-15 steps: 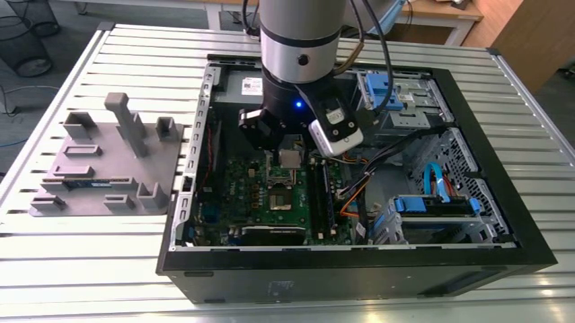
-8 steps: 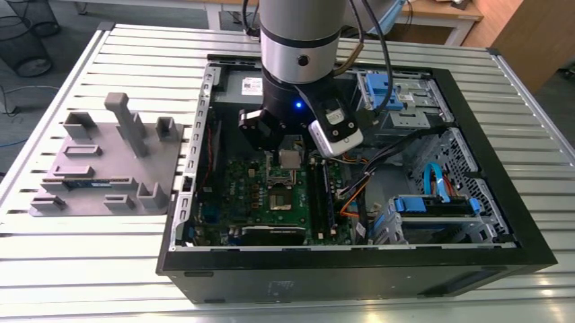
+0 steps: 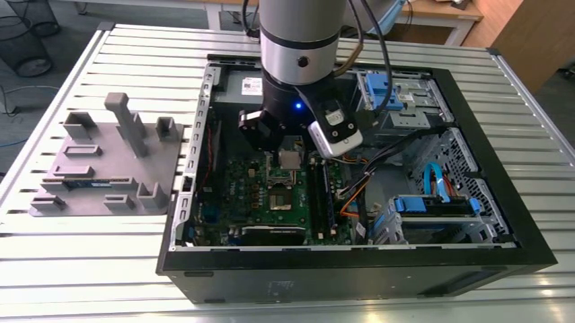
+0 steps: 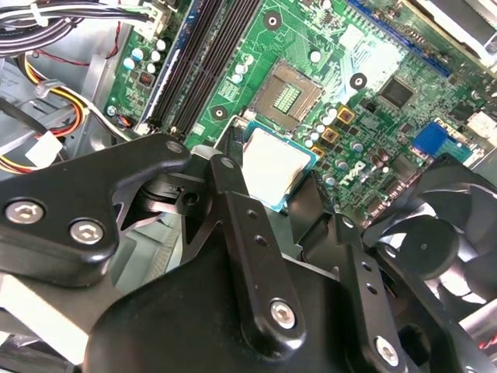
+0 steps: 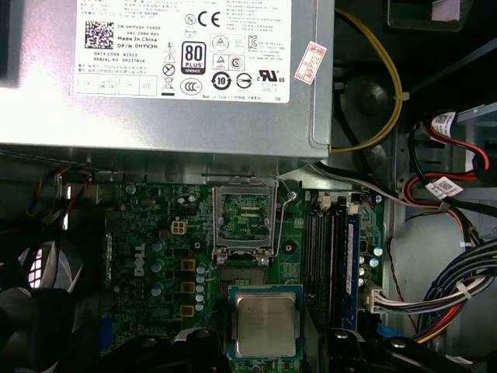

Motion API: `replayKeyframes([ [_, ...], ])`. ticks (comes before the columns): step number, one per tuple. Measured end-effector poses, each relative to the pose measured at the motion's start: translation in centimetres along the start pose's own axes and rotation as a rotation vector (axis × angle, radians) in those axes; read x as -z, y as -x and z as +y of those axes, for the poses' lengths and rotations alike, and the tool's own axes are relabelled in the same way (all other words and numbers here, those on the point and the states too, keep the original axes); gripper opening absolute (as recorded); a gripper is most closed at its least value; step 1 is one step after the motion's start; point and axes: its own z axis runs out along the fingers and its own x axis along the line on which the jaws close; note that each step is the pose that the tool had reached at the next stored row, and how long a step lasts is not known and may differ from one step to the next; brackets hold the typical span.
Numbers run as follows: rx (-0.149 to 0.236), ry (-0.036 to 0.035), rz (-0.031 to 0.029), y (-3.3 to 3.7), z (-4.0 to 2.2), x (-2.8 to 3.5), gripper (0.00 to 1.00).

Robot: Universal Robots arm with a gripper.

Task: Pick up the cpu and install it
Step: 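Place the cpu into insertion slot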

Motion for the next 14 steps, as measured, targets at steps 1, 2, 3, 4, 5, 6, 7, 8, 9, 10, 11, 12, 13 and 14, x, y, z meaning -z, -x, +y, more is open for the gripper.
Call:
replayKeyframes([
  [1,0.000,-0.0001,0.0000,-0.02,-0.04,-0.08,0.47],
  [2,0.000,-0.0001,0.0000,-0.05,-0.08,-0.17,0.47],
  [3,0.000,0.0000,0.0000,-0.08,-0.12,-0.29,0.47],
  [4,0.000,0.0001,-0.0001,-0.13,-0.16,-0.43,0.47],
  [5,0.000,0.0001,-0.0001,-0.17,-0.20,-0.58,0.47],
  [6,0.000,0.0000,-0.0001,-0.22,-0.24,-0.74,0.47],
  [7,0.000,0.0000,-0.0001,-0.28,-0.27,-0.90,0.47],
  [8,0.000,0.0000,0.0000,-0.34,-0.30,-1.05,0.47],
  [9,0.000,0.0001,-0.0001,-0.40,-0.32,-1.20,0.47],
  [10,0.000,0.0001,-0.0001,-0.48,-0.34,-1.33,0.47],
  [11,0.000,0.0000,0.0000,-0.57,-0.34,-1.45,0.47],
  [12,0.000,-0.0001,0.0000,-0.66,-0.36,-1.57,0.47],
  [13,0.000,-0.0001,0.0000,-0.72,-0.39,-1.73,0.47],
  [14,0.000,-0.0001,0.0000,-0.75,-0.41,-1.89,0.47],
])
